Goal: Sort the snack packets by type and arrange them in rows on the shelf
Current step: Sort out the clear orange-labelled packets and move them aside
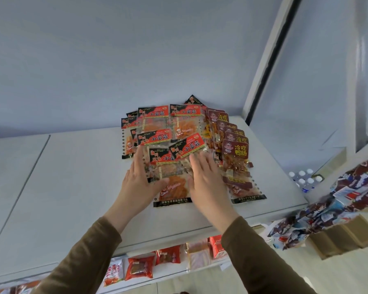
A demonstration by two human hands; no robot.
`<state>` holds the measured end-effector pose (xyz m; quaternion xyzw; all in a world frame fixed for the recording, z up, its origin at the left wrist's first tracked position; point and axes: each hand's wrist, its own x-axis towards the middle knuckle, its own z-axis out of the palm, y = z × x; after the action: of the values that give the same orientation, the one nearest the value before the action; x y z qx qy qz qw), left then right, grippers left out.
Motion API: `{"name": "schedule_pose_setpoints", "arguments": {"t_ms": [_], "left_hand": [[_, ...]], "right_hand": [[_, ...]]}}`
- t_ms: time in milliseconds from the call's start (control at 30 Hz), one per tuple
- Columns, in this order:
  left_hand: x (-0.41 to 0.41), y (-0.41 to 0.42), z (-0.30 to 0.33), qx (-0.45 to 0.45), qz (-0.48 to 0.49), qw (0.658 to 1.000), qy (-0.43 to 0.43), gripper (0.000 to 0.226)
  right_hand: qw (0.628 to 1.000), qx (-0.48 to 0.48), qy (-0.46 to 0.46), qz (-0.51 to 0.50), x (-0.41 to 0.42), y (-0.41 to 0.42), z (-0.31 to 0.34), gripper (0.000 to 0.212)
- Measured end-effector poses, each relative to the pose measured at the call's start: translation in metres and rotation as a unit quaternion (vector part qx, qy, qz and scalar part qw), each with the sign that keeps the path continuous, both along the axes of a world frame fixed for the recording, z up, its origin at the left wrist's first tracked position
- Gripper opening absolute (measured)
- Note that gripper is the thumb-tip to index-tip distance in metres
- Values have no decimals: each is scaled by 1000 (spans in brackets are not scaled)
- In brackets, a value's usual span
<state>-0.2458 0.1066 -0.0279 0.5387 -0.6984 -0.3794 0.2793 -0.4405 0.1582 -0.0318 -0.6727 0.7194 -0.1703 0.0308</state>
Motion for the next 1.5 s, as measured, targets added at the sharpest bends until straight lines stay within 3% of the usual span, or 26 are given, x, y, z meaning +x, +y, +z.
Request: {"name": "schedule_pose_setpoints", "arguments": {"t_ms": [167, 333, 533, 733, 867, 933, 1000, 1100, 1267, 1333, 1400, 1500], "left_hand": [[-6, 0, 1, -10, 17, 1000, -17, 112], [-5, -4, 2, -18, 28, 999, -35, 108], [-10, -2, 0, -42, 27, 996, -68, 104], [-14, -5, -1, -54, 25, 997, -52, 100], [-16, -5, 2, -50, 35, 997, -36, 112], [-19, -4, 5, -34, 31, 999, 17, 108], [-20, -4, 8, -6, 40, 988, 146, 98], [-18, -7, 15, 66, 127, 942, 304, 81], [-11, -13, 21, 195, 185, 858, 437, 71], [-10, -15, 27, 217, 160, 860, 434, 52], [-10, -17, 27, 208, 121, 895, 376, 36], [-12, -17, 24, 166, 98, 923, 334, 29]], "right_hand": [[999, -36, 3, -25, -3, -3, 11, 66], [1000, 22, 5, -20, -5, -13, 9, 79], [995, 7, -88, 46, 24, -12, 8, 80], [971, -39, -217, 95, 25, -17, 24, 61], [991, -21, -132, 12, -16, -19, 22, 61], [993, 34, -110, 7, -23, -18, 17, 64], [987, 56, -149, 29, -13, -16, 14, 65], [980, 33, -193, 45, 11, -15, 12, 61], [966, 44, -252, 49, 29, -16, 15, 54], [956, 42, -285, 59, 35, -17, 17, 50], [951, 32, -301, 68, 40, -17, 18, 49], [957, 23, -277, 77, 44, -18, 14, 52]]}}
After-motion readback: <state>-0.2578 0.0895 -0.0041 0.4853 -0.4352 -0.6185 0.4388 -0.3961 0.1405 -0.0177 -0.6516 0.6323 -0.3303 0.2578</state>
